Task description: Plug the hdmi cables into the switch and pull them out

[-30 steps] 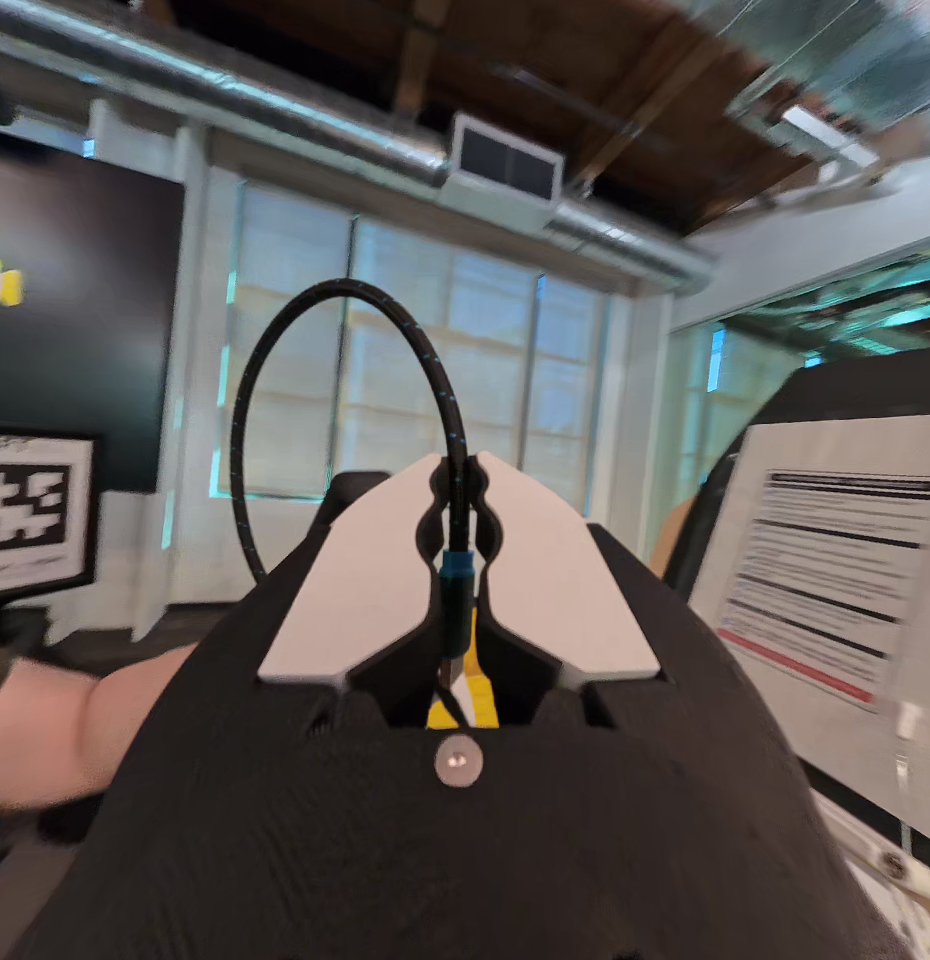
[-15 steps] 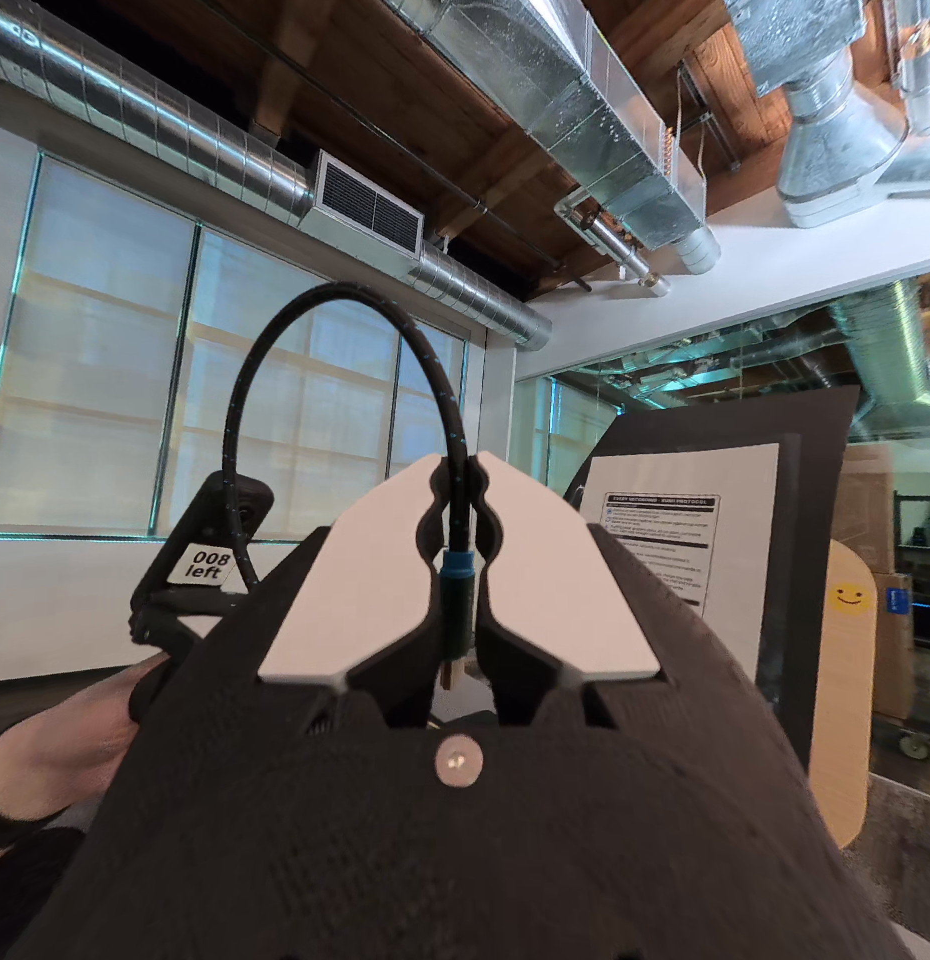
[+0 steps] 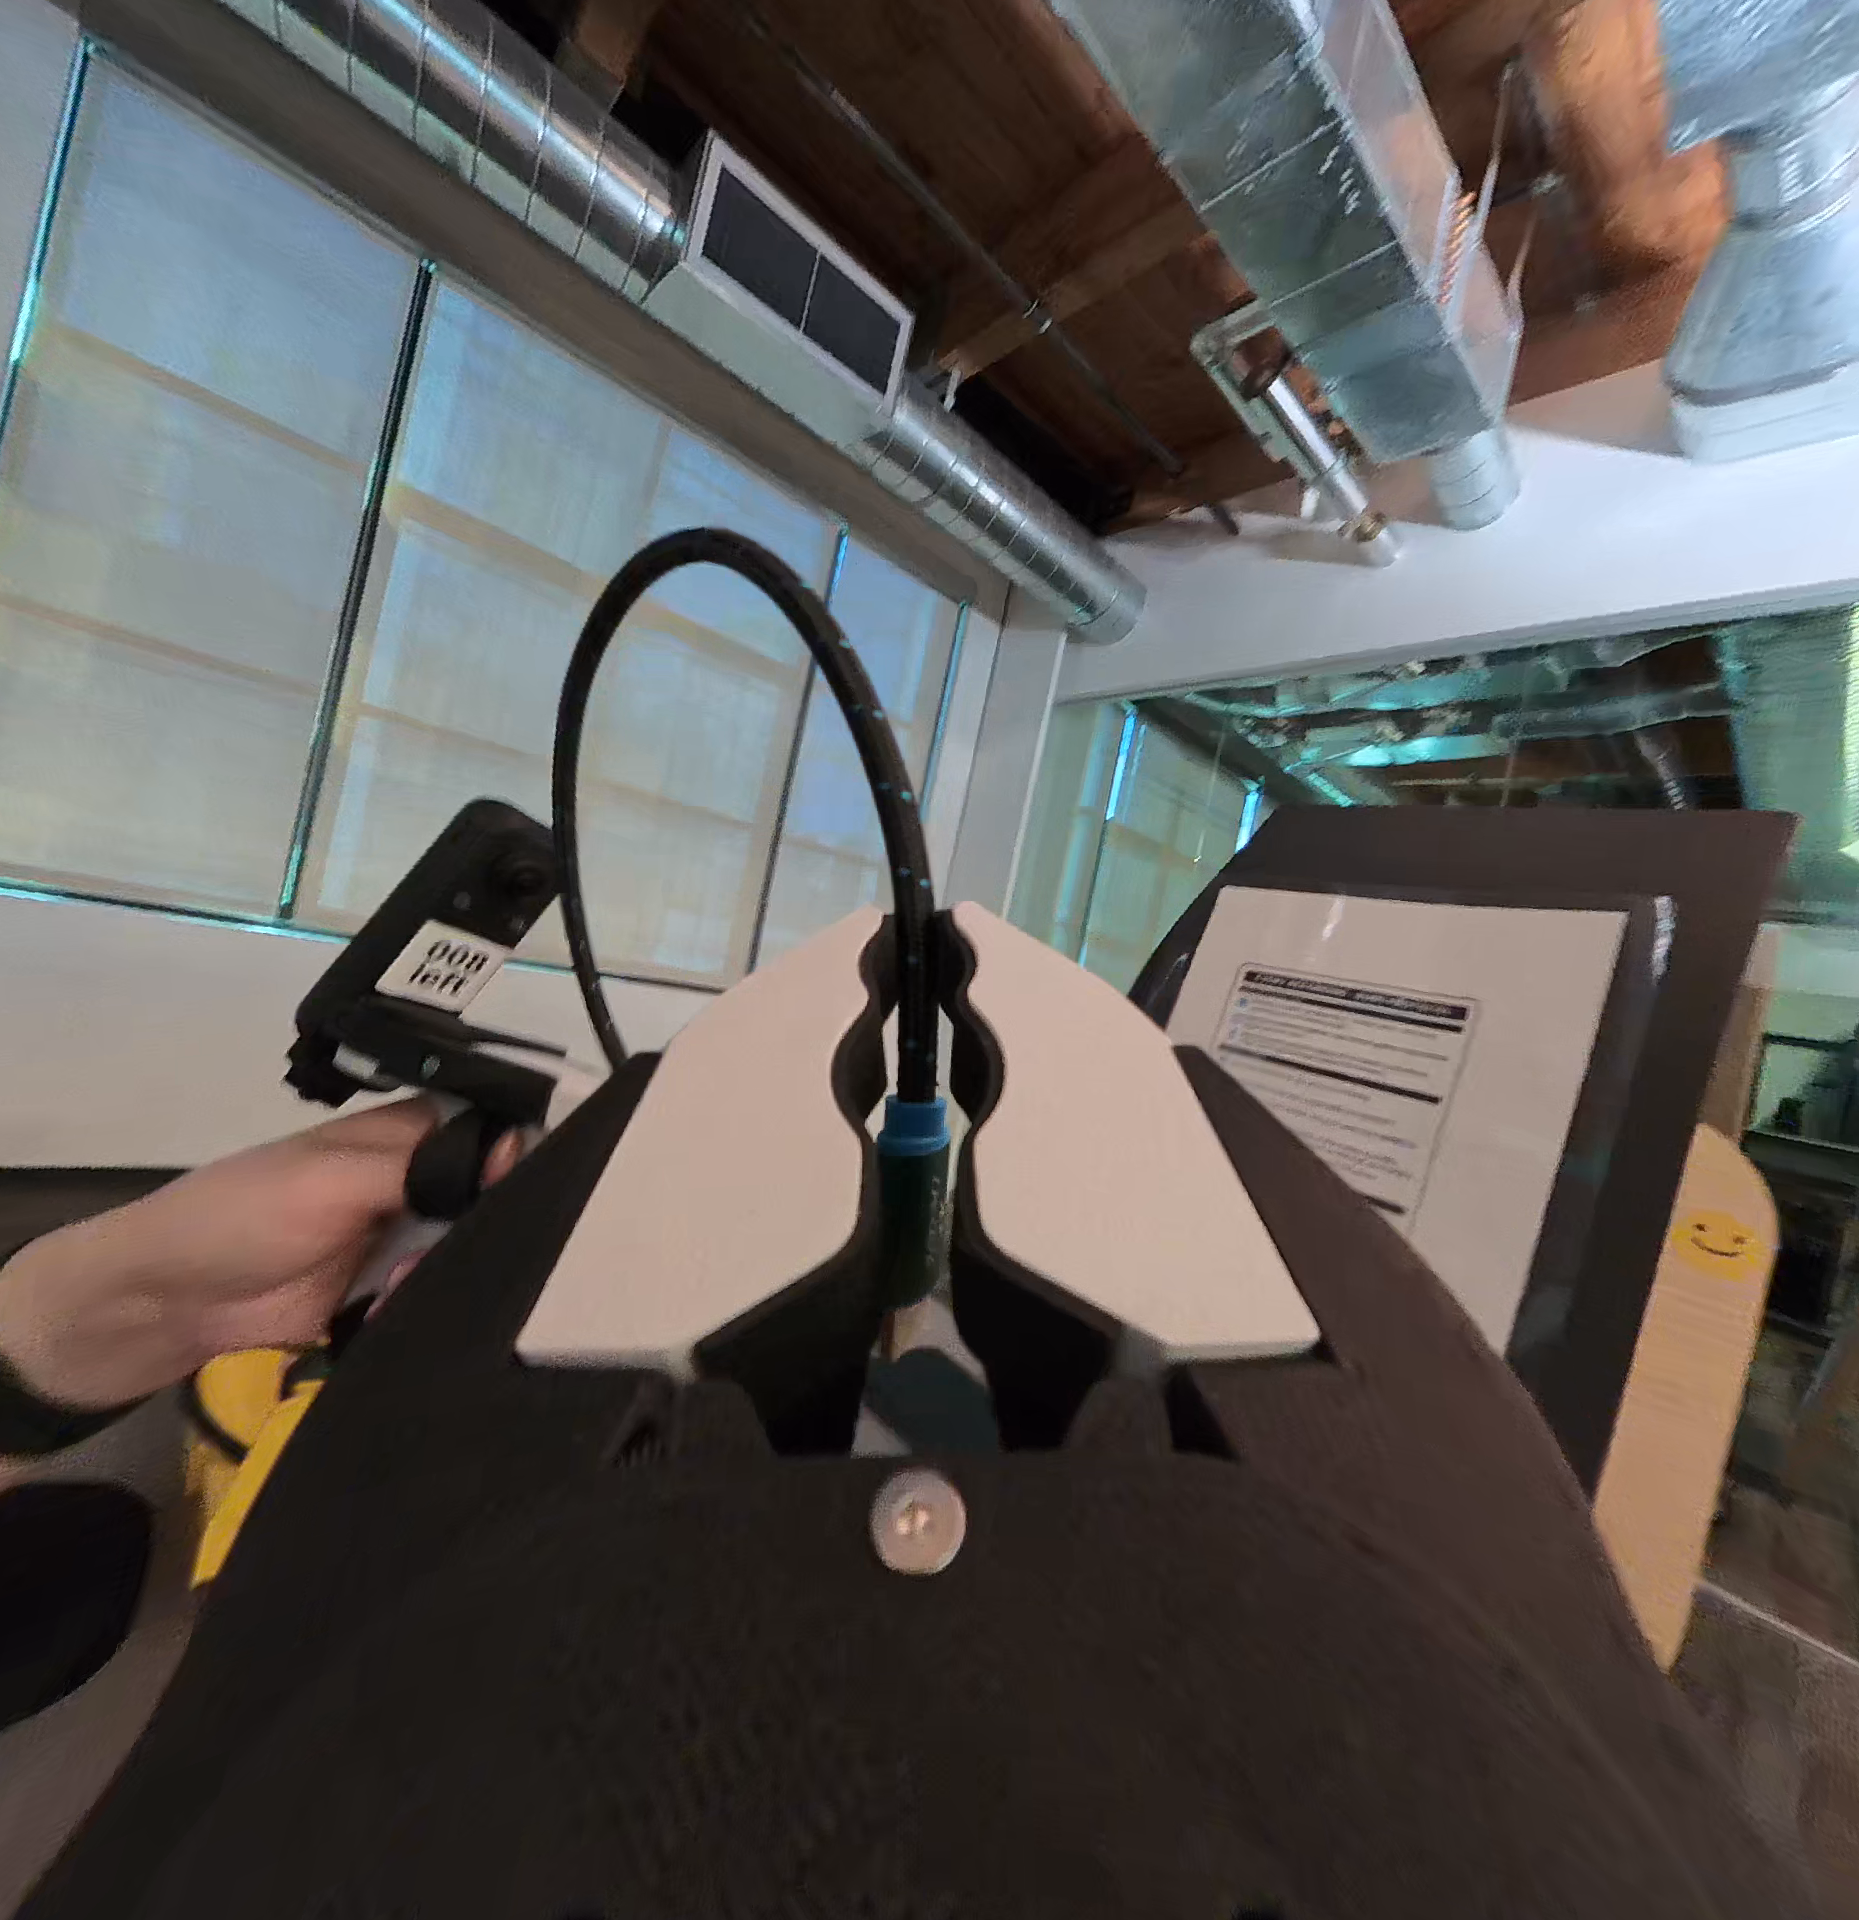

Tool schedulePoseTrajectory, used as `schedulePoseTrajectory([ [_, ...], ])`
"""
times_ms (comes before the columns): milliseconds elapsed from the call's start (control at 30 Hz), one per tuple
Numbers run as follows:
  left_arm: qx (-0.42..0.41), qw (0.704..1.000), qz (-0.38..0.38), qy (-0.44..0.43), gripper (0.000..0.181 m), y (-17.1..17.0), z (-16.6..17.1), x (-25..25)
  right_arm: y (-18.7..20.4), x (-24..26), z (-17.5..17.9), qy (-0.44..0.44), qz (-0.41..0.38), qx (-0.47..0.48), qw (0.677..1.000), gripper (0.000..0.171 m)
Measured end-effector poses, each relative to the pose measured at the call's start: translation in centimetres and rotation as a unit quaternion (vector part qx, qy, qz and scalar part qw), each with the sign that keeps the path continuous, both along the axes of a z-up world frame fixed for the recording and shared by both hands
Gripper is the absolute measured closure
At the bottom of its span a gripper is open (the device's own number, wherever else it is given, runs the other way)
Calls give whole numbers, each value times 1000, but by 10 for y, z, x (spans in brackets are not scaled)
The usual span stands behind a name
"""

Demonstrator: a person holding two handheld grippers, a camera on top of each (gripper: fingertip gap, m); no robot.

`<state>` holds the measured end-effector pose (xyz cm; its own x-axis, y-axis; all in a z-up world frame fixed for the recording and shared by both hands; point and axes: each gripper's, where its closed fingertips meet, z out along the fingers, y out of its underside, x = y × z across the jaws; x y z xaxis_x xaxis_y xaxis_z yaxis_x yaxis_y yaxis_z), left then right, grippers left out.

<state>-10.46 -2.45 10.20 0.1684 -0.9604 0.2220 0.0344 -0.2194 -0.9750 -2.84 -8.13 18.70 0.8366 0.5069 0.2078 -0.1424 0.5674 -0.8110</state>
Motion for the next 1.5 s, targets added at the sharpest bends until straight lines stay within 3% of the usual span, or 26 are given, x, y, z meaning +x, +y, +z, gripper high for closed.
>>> schedulePoseTrajectory([
  [233, 88, 994, 25, 54, 176, 12, 26, -44, 9, -31, -24, -76, 116, -84, 987, 164],
  [467, 114, 988, -5, 107, 176, 6, 28, -70, -13, -57, -46, -183, 215, -107, 953, 159],
  [567, 107, 988, -33, 108, 176, 1, 27, -74, -29, -55, -47, -192, 271, -111, 937, 141],
  [700, 105, 986, -70, 109, 175, -9, 25, -72, -37, -36, -34, -126, 339, -118, 925, 142],
  [833, 107, 979, -108, 135, 176, -24, 10, -53, 8, -35, -60, -66, 324, -219, 918, 148],
  [967, 103, 973, -133, 159, 176, -34, -5, -36, 33, -78, -123, -155, 295, -293, 896, 138],
  [1067, 111, 969, -126, 184, 176, -33, -17, -28, 36, -110, -147, -197, 276, -310, 888, 128],
  [1267, 114, 963, -106, 218, 176, -27, -33, -17, 46, -128, -154, -224, 189, -300, 908, 127],
  [1433, 110, 962, -116, 222, 176, -32, -37, -12, 42, -135, -164, -246, 197, -315, 895, 128],
  [1500, 113, 960, -119, 226, 176, -34, -39, -11, 40, -136, -164, -250, 203, -312, 894, 149],
])
